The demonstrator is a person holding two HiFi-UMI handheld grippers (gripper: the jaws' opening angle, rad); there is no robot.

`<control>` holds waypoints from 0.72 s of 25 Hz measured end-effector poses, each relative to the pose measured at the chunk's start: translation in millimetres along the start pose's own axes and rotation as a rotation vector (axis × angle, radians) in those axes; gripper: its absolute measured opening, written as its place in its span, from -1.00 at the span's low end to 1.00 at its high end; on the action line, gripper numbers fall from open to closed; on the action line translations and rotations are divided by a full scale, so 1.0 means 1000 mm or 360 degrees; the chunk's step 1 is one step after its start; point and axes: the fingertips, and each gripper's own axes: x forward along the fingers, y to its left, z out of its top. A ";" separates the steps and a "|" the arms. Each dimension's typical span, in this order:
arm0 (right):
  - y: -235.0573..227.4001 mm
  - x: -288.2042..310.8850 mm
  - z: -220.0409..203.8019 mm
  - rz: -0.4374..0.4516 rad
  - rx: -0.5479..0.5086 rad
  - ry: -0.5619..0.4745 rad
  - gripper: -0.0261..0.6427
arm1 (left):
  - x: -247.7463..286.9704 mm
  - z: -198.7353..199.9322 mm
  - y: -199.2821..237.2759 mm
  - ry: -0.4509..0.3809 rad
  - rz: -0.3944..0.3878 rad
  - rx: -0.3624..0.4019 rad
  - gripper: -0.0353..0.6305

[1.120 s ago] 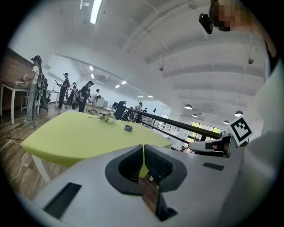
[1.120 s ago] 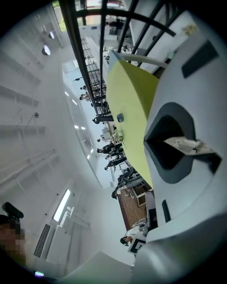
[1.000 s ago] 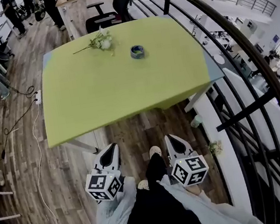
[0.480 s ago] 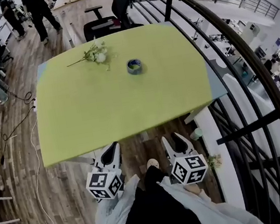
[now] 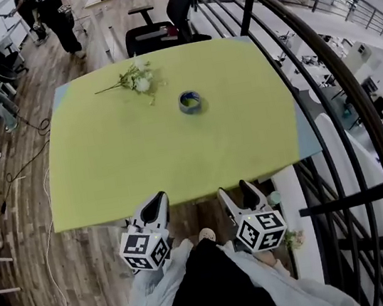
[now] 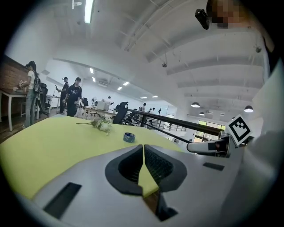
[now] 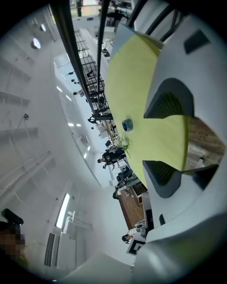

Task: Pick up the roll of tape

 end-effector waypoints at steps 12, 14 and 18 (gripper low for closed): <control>-0.007 0.005 -0.014 0.0107 0.0043 0.0136 -0.06 | 0.002 -0.017 -0.003 0.0108 0.0118 -0.0046 -0.82; -0.012 0.007 -0.018 0.0098 0.0060 0.0164 -0.07 | 0.006 -0.018 -0.005 0.0122 0.0113 -0.0044 -0.82; -0.021 0.018 -0.012 0.0079 0.0069 0.0183 -0.08 | 0.017 -0.019 -0.002 0.0143 0.0108 -0.0064 -0.82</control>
